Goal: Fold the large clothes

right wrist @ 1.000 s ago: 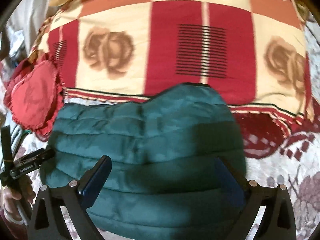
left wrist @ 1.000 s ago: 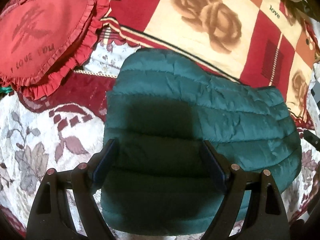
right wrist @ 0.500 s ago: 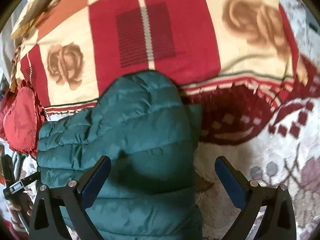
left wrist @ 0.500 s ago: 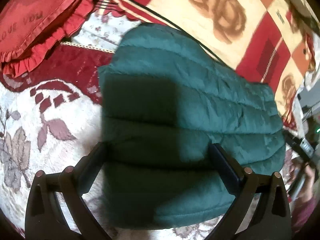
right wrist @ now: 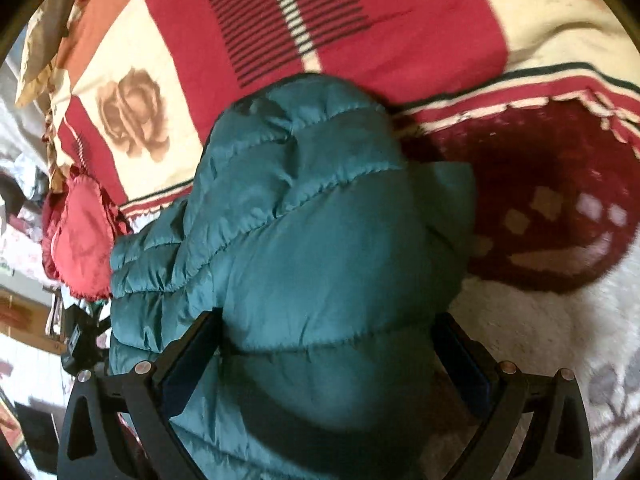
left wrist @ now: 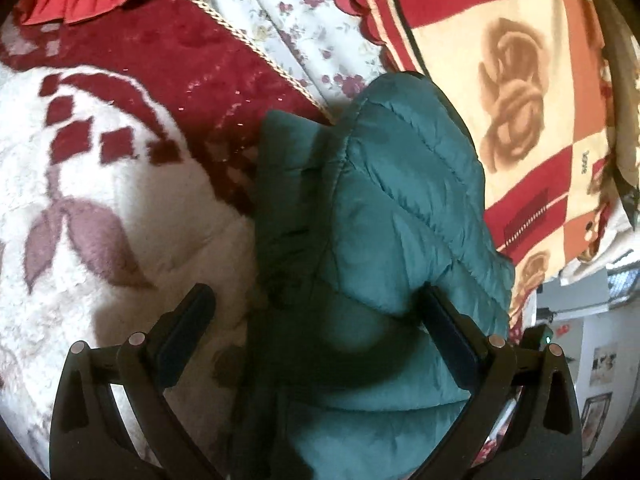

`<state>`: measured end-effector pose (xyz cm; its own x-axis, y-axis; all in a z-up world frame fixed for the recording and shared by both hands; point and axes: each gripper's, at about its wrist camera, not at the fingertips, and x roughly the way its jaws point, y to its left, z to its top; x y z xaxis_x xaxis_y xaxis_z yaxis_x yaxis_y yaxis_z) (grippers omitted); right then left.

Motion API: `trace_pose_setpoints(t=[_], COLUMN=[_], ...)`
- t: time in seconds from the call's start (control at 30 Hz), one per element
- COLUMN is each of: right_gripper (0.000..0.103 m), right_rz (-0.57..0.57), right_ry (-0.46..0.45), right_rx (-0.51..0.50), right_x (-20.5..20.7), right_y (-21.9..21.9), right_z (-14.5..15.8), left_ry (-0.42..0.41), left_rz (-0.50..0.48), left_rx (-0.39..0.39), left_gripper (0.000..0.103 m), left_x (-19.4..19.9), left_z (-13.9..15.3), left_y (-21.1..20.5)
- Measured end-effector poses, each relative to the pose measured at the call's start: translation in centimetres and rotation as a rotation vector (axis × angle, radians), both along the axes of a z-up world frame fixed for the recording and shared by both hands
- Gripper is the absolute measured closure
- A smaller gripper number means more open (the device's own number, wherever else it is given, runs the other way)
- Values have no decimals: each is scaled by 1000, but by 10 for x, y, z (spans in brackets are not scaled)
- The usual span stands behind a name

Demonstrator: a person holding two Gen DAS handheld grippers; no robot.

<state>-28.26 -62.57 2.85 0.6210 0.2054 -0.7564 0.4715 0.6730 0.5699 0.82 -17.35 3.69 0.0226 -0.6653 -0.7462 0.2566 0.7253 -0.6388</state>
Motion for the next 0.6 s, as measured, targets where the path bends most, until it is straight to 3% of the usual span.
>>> trace_pose_setpoints(t=[0.33,0.57,0.6], right_gripper=[0,0,6], right_rz=[33,6,3], right_ry=[11,2,-10], right_rx=[45,24,12], right_x=[11,10,8], right_y=[4,11,16], right_z=[-11,-10,-7], left_ry=[-116,-104,-110], left_rz=[-9,-48,-60], left_rx=[65,28,19], left_gripper=[0,0,1], left_x=[0,1,-1], left_z=[-4,-8,-6], left_y=[-33,-34,-34])
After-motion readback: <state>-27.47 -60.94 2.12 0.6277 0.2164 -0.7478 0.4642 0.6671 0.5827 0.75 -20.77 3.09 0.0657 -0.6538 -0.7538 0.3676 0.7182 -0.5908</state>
